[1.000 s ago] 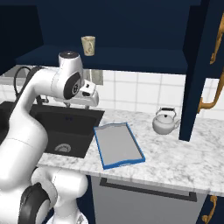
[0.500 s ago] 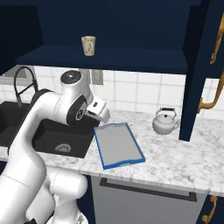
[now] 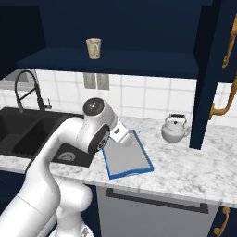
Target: Pick the kettle from the counter and place it on the tray. Then pick the mug from the cabinet and place it on the tray. Then close the cabinet doors.
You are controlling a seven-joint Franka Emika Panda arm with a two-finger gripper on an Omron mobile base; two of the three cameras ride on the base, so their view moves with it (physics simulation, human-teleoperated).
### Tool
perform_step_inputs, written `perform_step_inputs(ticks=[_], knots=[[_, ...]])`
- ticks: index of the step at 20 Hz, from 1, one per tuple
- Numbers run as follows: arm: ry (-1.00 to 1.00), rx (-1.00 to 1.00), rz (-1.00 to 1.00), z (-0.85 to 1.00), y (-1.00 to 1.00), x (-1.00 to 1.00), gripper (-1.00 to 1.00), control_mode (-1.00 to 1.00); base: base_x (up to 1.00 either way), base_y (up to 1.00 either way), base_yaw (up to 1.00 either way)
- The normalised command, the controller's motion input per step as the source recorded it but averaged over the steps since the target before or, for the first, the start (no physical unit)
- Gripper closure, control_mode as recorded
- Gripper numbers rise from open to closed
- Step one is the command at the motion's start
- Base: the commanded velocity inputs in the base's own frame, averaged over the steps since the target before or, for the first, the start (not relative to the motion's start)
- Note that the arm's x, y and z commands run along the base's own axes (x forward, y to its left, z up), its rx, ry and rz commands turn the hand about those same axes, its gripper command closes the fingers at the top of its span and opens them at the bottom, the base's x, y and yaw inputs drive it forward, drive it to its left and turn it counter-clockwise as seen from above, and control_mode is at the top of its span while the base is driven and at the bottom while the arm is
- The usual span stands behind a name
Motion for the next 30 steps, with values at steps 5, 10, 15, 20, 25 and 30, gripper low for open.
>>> perform_step_inputs(ticks=[5,10,15,20,25,30], knots=[[-0.02,0.2,-0.16,-0.02,-0.79,0.34,-1.0,-1.0,0.0,0.0,0.0],[0.0,0.17,-0.16,0.0,-0.69,0.31,-1.0,-1.0,0.0,0.0,0.0],[0.0,0.01,-0.24,0.0,-0.29,0.37,-1.0,-1.0,0.0,0.0,0.0],[0.0,0.01,-0.13,0.0,-0.22,0.36,-1.0,-1.0,0.0,0.0,0.0],[0.01,0.16,0.0,0.1,-0.29,0.3,-1.0,-1.0,0.0,0.0,0.0],[-0.02,0.11,0.0,0.05,-0.29,0.23,-1.0,-1.0,0.0,0.0,0.0]])
